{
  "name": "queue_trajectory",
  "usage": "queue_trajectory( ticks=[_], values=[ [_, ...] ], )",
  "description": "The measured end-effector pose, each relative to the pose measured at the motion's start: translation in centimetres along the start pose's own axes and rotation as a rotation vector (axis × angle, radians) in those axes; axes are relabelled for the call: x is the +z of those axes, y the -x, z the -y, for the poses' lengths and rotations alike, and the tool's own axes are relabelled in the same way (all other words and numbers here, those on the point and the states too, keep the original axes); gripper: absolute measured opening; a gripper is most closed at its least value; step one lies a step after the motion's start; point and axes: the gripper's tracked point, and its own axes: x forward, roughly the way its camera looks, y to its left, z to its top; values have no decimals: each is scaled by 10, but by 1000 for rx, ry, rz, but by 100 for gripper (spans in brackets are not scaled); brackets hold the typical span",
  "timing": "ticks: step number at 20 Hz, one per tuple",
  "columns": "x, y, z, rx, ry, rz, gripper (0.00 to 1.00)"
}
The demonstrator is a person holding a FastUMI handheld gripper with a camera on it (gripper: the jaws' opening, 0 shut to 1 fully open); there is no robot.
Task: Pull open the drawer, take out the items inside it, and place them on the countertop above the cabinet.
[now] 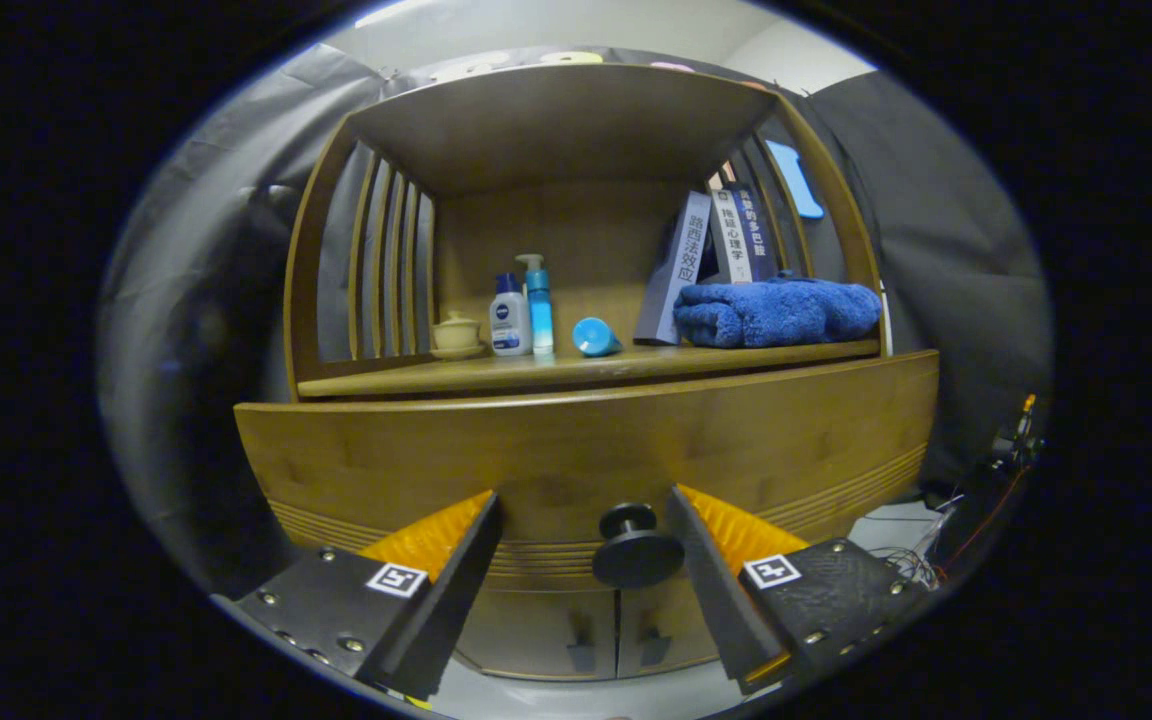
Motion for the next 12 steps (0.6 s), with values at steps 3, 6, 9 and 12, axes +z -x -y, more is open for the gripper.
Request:
queue_trajectory(
  ticks=[3, 6, 9, 12],
  values=[
    [0, -5, -1, 1, 3, 1, 99],
    [0, -18, -2, 2, 11, -6, 99],
    [0, -31, -1, 4, 12, -21, 100],
    [1, -41, -2, 2, 28, -20, 99]
  ],
)
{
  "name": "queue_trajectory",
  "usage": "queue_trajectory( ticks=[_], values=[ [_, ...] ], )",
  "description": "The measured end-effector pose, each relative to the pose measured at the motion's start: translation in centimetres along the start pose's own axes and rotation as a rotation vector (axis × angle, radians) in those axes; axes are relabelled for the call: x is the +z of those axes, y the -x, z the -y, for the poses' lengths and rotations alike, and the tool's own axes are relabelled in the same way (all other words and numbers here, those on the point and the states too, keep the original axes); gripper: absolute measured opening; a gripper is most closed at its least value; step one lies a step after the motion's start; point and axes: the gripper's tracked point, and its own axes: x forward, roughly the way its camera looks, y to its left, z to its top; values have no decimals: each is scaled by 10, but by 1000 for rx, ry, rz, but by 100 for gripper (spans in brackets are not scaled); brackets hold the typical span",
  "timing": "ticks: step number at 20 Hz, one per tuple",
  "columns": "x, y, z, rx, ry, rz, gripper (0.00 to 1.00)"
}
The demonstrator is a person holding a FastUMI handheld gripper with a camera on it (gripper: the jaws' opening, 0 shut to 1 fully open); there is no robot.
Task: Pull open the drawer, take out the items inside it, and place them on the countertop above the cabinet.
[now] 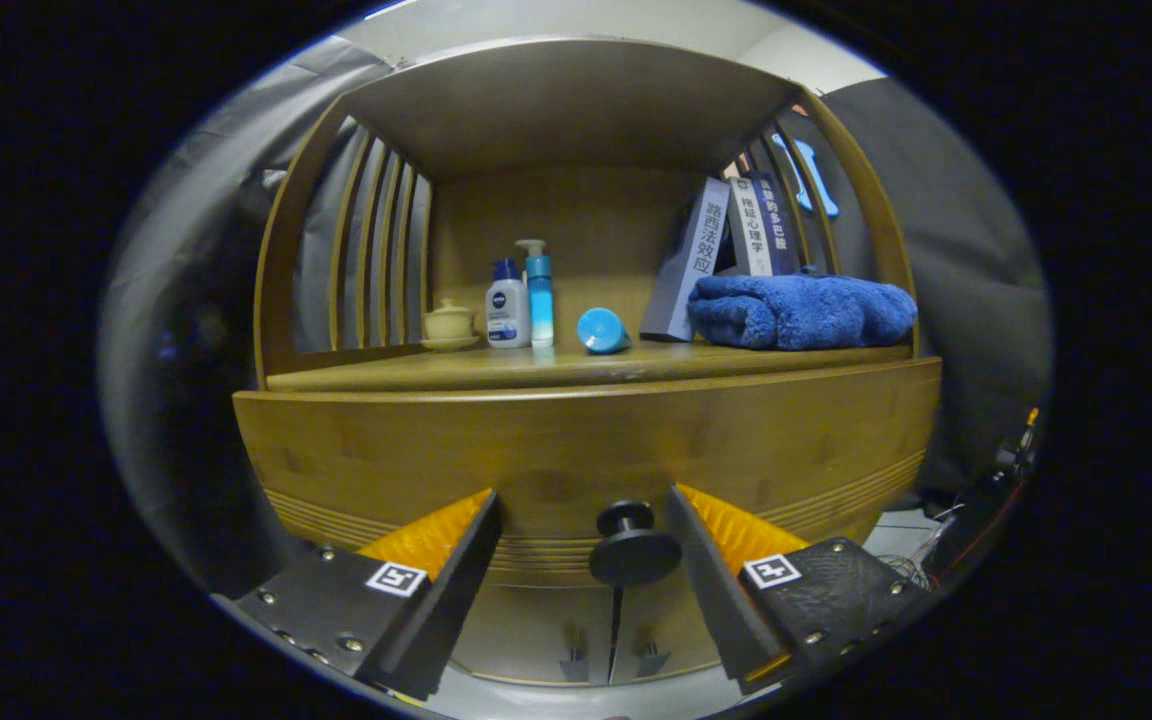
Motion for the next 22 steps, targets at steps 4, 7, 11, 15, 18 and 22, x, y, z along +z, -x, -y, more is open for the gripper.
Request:
queue_trajectory(
  ticks=[4, 7, 11, 15, 18, 22],
  values=[
    [0, -6, 0, 3, 0, 11, 99],
    [1, -9, 0, 5, 3, -9, 99],
    [0, -16, -1, 2, -8, -11, 99],
    [-11, -3, 1, -28, -62, -53, 99],
    [-12, 15, 1, -34, -52, -65, 99],
    [10, 39, -2, 0, 38, -63, 99]
  ],
)
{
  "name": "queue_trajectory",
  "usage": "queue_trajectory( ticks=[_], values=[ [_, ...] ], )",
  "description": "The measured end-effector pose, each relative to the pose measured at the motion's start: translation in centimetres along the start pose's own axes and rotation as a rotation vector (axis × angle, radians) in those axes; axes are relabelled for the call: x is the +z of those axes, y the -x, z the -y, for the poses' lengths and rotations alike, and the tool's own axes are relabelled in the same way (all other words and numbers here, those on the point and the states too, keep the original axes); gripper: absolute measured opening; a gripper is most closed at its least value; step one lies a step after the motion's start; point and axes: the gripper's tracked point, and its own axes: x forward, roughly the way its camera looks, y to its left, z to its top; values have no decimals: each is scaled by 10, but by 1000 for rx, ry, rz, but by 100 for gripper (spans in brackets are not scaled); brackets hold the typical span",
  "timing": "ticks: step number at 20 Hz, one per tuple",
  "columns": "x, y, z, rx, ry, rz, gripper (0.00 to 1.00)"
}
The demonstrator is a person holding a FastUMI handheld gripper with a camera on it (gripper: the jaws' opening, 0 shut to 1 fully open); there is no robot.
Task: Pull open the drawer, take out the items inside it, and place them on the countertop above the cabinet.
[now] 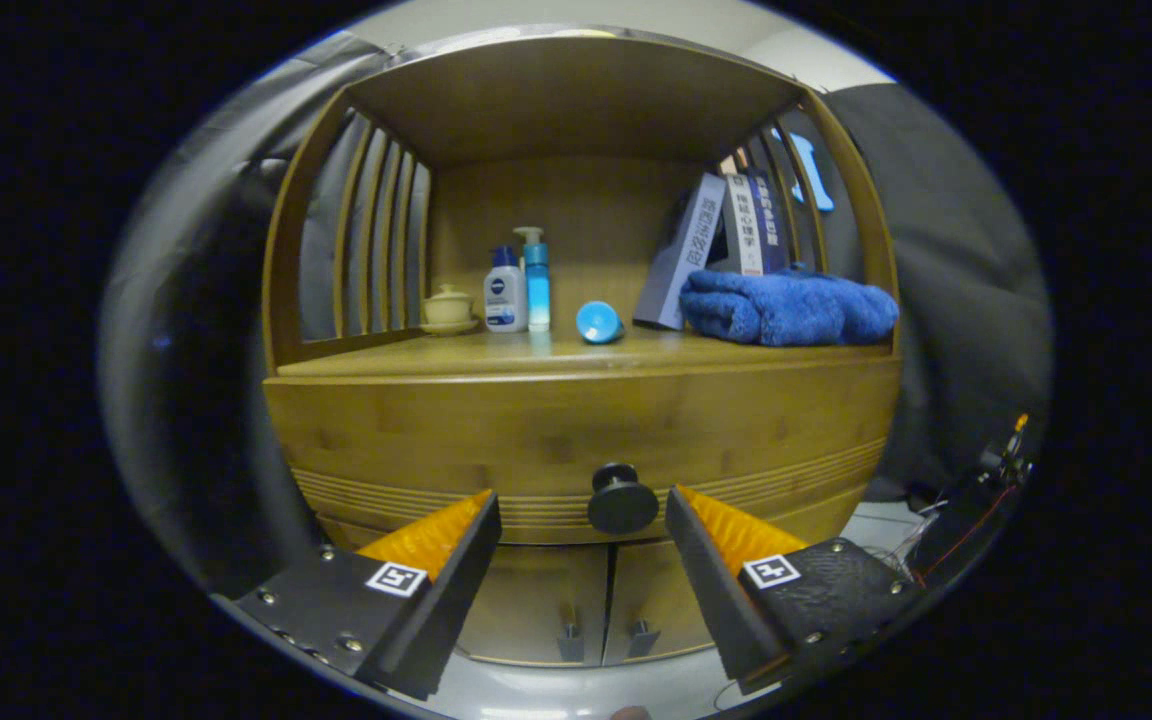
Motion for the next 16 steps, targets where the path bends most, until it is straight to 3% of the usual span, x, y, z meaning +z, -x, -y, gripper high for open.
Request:
queue_trajectory(
  ticks=[5, 8, 16],
  values=[
    [38, 37, 20, -7, 29, 26, 99],
    [68, 61, 21, 31, -30, 4, 99],
    [169, 132, 66, -64, -13, 95, 99]
  ],
)
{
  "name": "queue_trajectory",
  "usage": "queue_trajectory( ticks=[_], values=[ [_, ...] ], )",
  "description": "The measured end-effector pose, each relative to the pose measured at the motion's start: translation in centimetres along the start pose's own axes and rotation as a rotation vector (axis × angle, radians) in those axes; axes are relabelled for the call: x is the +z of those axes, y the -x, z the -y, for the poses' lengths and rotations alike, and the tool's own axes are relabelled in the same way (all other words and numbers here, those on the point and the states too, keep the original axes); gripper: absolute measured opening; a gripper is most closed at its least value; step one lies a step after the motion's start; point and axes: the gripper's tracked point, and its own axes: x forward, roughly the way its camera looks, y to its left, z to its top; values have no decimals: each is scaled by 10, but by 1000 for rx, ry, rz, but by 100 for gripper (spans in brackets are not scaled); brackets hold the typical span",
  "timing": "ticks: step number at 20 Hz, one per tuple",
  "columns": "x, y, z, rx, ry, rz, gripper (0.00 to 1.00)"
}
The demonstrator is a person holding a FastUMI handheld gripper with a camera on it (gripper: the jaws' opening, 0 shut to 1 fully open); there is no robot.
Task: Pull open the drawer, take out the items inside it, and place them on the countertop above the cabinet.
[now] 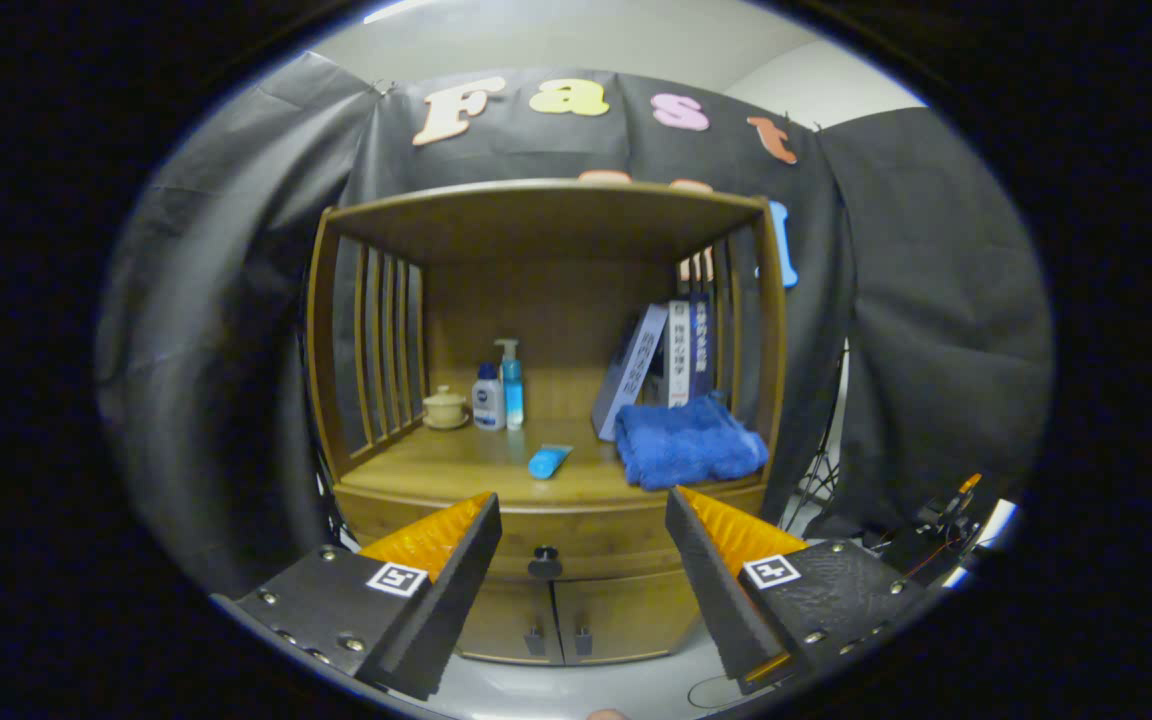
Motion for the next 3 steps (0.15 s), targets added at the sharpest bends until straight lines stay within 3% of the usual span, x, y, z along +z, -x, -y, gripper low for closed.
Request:
queue_trajectory(
  ticks=[3],
  values=[
    [16, 15, 16, -41, 3, 2, 99]
  ],
)
